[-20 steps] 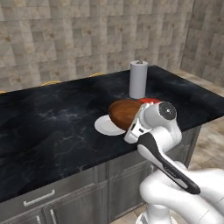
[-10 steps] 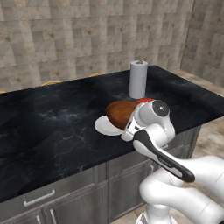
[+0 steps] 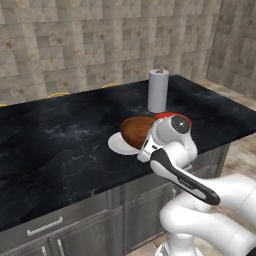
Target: Move the bowls from the cabinet to the plates on the dining table.
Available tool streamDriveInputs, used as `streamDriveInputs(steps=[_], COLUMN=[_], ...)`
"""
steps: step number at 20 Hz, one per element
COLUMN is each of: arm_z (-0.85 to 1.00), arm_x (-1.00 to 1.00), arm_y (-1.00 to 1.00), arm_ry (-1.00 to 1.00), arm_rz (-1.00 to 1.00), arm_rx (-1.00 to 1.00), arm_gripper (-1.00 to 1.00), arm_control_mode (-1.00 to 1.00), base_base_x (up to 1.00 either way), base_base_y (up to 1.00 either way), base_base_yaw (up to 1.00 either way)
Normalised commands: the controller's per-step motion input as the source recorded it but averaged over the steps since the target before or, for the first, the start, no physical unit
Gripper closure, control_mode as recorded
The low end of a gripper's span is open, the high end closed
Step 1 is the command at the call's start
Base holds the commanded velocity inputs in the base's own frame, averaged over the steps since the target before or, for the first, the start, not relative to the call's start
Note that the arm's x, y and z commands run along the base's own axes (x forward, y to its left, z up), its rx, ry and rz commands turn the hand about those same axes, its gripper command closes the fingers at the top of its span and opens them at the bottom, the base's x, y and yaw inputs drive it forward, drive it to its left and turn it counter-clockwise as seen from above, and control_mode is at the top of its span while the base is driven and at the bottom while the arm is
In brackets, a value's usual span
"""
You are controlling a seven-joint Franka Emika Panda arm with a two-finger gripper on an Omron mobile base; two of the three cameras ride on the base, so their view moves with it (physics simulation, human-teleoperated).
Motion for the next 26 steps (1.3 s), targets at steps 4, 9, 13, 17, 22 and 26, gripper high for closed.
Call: streamDriveInputs(steps=[4, 9, 13, 17, 22, 26], arm_z=[-0.11, -0.17, -0.16, -0.13, -0.05, -0.01], arm_x=[0.21, 0.28, 0.38, 0.28, 0.11, 0.00], arm_y=[0.00, 0.00, 0.00, 0.00, 0.00, 0.00], arm_ry=[0.00, 0.00, 0.00, 0.00, 0.00, 0.00], arm_rz=[0.01, 0.02, 0.02, 0.02, 0.04, 0.05], arm_rx=[-0.05, -0.08, -0.07, -0.04, -0.01, 0.00], arm_gripper=[1.00, 1.00, 1.00, 1.00, 1.00, 1.00], arm_control_mode=[-1.00, -1.00, -1.00, -1.00, -1.00, -1.00], base_base_x=[0.00, 0.00, 0.00, 0.00, 0.00, 0.00], base_base_y=[0.00, 0.00, 0.00, 0.00, 0.00, 0.00], base_base_yaw=[0.00, 0.00, 0.00, 0.00, 0.00, 0.00])
